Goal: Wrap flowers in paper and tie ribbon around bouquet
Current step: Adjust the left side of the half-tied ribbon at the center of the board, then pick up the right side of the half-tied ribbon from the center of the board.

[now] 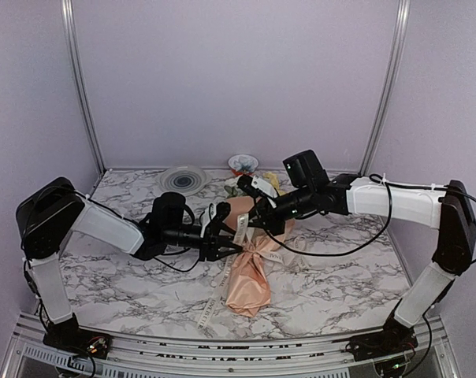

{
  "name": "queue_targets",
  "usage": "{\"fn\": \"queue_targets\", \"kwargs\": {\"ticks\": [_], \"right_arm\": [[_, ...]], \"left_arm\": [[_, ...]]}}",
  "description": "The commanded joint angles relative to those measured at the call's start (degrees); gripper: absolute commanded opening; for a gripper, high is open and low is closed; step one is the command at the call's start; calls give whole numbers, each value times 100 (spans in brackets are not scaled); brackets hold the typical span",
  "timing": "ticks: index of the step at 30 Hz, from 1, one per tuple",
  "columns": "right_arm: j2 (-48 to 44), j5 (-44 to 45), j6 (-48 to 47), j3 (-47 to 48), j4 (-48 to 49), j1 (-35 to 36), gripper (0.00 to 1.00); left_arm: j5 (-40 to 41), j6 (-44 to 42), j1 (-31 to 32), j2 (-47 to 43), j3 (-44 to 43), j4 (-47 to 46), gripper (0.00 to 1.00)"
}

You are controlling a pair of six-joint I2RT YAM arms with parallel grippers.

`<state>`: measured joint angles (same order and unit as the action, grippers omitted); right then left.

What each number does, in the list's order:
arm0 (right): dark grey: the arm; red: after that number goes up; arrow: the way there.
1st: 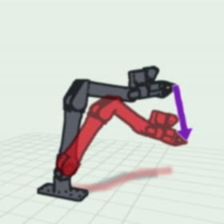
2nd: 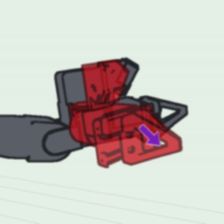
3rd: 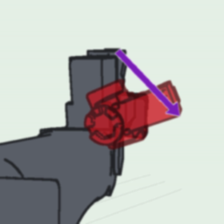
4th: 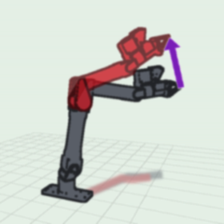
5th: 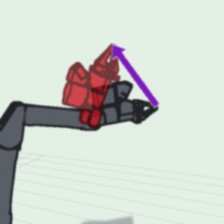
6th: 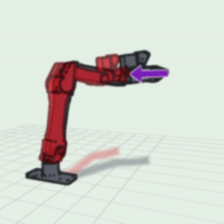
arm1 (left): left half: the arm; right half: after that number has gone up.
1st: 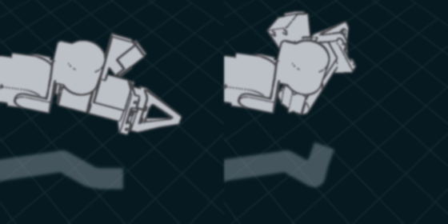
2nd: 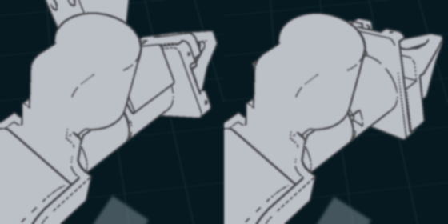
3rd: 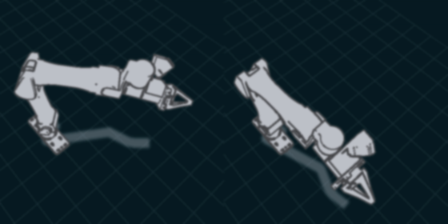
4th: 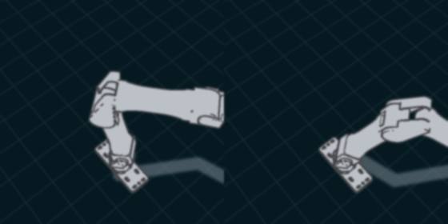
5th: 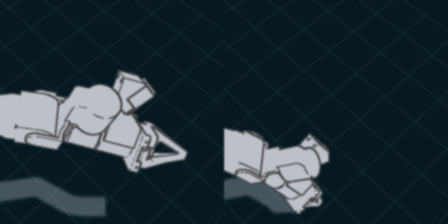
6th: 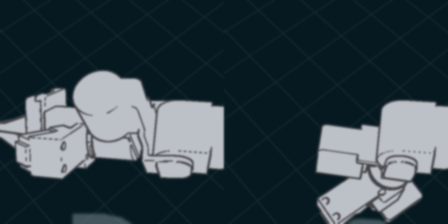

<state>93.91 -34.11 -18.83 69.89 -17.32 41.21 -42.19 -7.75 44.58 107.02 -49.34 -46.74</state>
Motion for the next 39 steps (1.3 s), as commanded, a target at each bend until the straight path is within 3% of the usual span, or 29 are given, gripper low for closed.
{"fn": "queue_targets", "kwargs": {"ticks": [1, 9, 13, 17, 21, 25, 26, 28, 31, 39], "right_arm": [[-34, 53, 262, 123, 637, -36, 1], [154, -47, 413, 173, 836, -35, 1], [240, -162, 515, 168, 965, -30, 1], [234, -303, 580, 129, 1029, -12, 1], [216, -307, 612, 84, 1055, 1, 1], [184, -240, 650, 61, 1026, 7, 1], [162, -192, 666, 42, 989, 1, 2], [51, -48, 735, -32, 980, 1, 6], [-193, 631, 1123, -154, 848, -48, 22], [-1378, 3689, 2429, -734, -499, -511, 54]], "left_arm": [[594, 55, 4, 175, -427, 96, 46], [372, 241, 35, 354, -594, -179, 45], [750, 492, 82, 547, -677, -388, 48], [1055, 731, 101, 641, -609, -864, 35], [1068, 786, 215, 666, -560, -1122, 30], [1067, 821, 296, 701, -532, -1200, 3], [1072, 851, 297, 681, -487, -1224, 0], [1119, 871, 310, 622, -375, -1263, 0], [1389, 793, 372, 443, -174, -1274, 0], [2268, 90, 734, 97, 159, -1147, 0]]}}
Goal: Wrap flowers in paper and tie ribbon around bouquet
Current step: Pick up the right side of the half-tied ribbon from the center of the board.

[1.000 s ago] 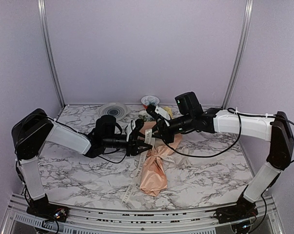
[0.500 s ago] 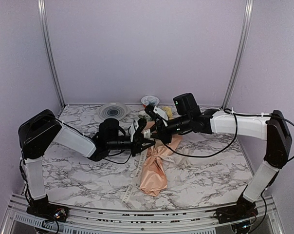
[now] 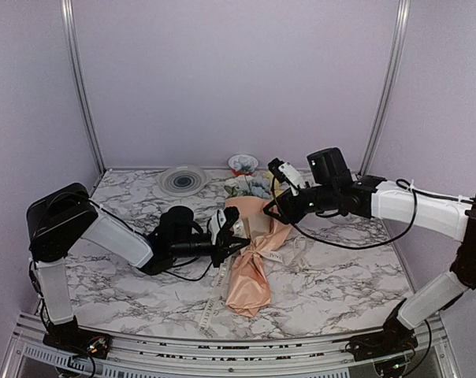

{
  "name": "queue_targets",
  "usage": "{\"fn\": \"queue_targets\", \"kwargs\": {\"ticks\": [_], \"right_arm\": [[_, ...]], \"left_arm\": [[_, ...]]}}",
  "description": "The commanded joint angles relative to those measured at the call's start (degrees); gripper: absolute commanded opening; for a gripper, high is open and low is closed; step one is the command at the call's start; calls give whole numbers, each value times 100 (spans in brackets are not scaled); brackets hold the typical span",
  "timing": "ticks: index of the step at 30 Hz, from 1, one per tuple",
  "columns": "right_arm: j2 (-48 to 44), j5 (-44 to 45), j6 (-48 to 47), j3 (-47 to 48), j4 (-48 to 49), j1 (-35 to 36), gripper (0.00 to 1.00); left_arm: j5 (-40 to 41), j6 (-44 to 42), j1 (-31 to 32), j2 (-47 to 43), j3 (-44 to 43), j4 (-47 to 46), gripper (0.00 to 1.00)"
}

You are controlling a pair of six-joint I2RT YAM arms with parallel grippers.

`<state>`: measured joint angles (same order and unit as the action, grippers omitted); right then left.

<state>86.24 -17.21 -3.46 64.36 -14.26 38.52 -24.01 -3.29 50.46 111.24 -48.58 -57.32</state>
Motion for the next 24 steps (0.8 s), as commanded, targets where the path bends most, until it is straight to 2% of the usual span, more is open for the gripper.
{"fn": "queue_targets", "kwargs": {"ticks": [1, 5, 8, 14, 17, 19, 21, 24], "right_arm": [[-715, 2295, 1141, -249, -965, -338, 55], [-893, 2612, 2160, -586, -1465, -919, 57], [-792, 2440, 2644, -952, -1658, -1315, 55], [-441, 1799, 2711, -1157, -2589, -1310, 53], [-288, 1334, 2622, -1281, -2764, -938, 45], [-231, 983, 2479, -1327, -2659, -562, 47], [-72, 707, 2282, -1310, -2496, -373, 55], [424, 1119, 2146, -1060, -2499, -345, 63]], "left_arm": [[450, -375, 153, -316, 81, -56, 0], [635, -640, 249, -384, 151, 96, 0], [752, -752, 295, -444, 169, 195, 0], [898, -920, 365, -497, 198, 360, 0], [938, -973, 394, -502, 217, 386, 0], [974, -993, 402, -486, 225, 396, 0], [994, -1013, 410, -483, 230, 406, 0], [1004, -1031, 409, -513, 243, 427, 0]]}}
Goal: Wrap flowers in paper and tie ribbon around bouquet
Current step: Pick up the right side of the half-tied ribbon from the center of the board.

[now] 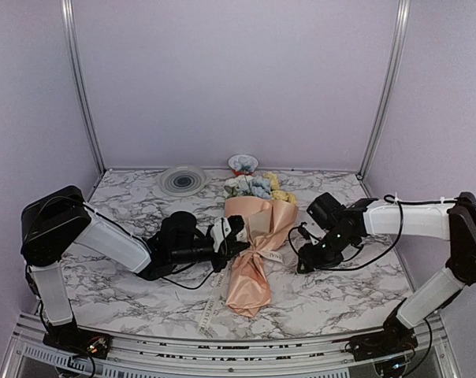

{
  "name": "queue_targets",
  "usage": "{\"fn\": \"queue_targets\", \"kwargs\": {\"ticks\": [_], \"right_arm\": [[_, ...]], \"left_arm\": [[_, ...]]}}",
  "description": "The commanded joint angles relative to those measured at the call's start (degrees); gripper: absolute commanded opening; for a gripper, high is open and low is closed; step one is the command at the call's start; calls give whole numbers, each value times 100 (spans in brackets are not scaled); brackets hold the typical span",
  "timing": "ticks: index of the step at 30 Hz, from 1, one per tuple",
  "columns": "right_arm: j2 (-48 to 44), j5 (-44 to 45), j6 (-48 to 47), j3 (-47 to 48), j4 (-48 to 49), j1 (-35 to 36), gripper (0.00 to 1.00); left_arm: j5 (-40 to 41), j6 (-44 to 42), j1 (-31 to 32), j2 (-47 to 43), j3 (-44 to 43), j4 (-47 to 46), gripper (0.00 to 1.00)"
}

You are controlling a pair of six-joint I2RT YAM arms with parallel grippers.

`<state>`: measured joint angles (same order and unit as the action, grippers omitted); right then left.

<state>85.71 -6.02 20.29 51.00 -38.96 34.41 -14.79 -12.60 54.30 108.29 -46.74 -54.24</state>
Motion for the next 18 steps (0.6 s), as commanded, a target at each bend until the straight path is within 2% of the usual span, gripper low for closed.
{"fn": "queue_targets", "kwargs": {"ticks": [1, 3, 5, 9, 13, 16, 18], "right_arm": [[655, 204, -272, 391, -108, 66, 64], [880, 529, -328, 514, -247, 66, 65], [964, 567, -341, 494, -209, 63, 60], [1032, 527, -430, 403, -48, 65, 42], [1006, 481, -576, 456, 54, 74, 32], [995, 471, -756, 540, 213, 66, 15], [1060, 521, -840, 680, 183, 70, 10]], "left_arm": [[79, -106, 23, -227, 68, 123, 0], [92, -103, 40, -250, 69, 147, 0], [90, -107, 53, -272, 76, 172, 0], [121, -150, 67, -248, 71, 189, 0], [115, -155, 80, -286, 86, 244, 0], [129, -197, 74, -290, 79, 279, 0], [174, -208, 80, -298, 77, 313, 0]]}}
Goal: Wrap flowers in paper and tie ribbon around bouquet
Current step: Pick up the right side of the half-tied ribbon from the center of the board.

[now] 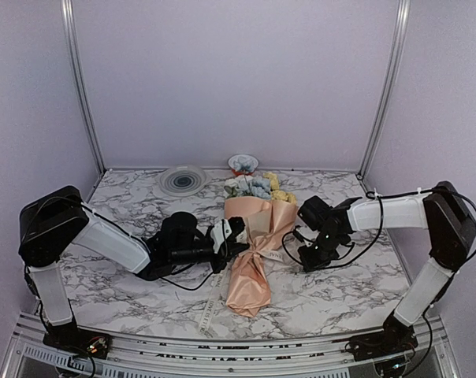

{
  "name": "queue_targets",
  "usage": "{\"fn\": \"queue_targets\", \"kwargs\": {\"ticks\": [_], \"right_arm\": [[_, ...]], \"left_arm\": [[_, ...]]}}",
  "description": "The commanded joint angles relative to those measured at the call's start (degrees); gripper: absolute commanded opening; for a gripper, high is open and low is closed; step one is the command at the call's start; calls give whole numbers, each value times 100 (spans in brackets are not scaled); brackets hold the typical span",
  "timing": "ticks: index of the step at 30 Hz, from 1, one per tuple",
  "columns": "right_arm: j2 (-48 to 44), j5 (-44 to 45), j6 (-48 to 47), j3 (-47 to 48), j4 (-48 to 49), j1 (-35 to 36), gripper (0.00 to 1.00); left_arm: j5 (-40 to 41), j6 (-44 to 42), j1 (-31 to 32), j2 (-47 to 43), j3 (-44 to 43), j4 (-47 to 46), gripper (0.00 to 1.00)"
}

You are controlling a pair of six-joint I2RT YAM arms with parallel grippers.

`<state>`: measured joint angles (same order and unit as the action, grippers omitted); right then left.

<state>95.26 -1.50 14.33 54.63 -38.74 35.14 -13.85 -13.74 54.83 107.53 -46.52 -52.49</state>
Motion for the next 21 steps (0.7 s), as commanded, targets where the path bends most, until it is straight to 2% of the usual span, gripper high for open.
{"fn": "queue_targets", "kwargs": {"ticks": [1, 9, 15, 16, 17, 20, 21], "right_arm": [[112, 115, -261, 392, 104, -2, 10], [-154, 32, -544, 433, 72, -5, 32], [244, -164, -617, 395, 162, -7, 34], [281, -220, -633, 392, 196, -11, 33], [301, -257, -645, 376, 234, -7, 28], [301, -336, -686, 331, 250, -22, 1], [252, -382, -680, 315, 233, -32, 0]], "left_arm": [[79, -86, 28, -234, 56, 154, 0], [119, -138, 27, -265, 32, 259, 0], [145, -200, 35, -302, 14, 367, 0], [141, -200, 24, -310, 12, 385, 0], [133, -200, 31, -319, 12, 400, 0], [132, -204, 36, -329, 3, 414, 0], [143, -208, 32, -322, 3, 415, 0]]}}
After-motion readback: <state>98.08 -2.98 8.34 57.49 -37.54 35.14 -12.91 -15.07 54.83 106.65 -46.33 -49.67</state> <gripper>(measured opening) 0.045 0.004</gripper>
